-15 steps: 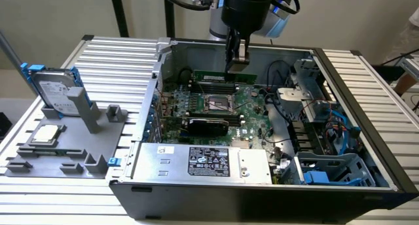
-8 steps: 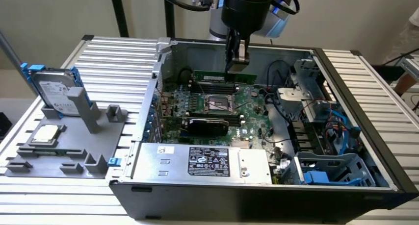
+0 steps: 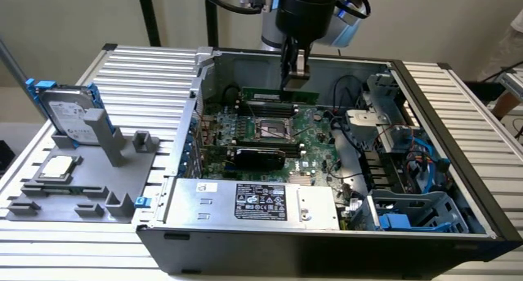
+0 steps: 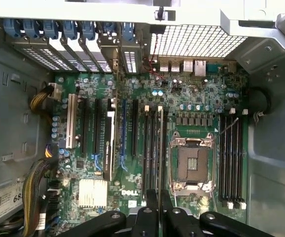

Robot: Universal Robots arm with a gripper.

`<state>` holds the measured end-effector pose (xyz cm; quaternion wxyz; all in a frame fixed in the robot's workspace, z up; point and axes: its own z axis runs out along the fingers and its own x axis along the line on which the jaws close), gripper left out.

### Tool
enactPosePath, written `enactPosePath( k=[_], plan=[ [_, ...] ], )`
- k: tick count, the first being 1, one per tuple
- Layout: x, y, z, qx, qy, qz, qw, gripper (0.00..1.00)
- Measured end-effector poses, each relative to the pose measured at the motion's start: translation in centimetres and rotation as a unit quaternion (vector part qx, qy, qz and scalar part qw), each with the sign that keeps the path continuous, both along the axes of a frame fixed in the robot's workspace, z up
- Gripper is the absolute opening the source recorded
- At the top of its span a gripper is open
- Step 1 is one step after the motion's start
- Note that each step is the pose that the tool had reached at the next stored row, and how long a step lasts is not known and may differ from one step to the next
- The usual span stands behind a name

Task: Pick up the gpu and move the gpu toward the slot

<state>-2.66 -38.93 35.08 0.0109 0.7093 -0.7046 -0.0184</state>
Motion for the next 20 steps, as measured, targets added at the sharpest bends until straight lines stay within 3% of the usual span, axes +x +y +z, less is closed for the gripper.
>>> enactPosePath(
  k=[2,6,20],
  plan=[
    [0.0,0.24,-0.35,-0.0015,0.0,0.0,1.0,0.14],
    [0.0,0.53,-1.09,-0.0016,-0.0001,0.0,1.0,0.14],
    [0.0,0.55,-3.63,-0.0017,0.0,0.002,1.0,0.14]
  ],
)
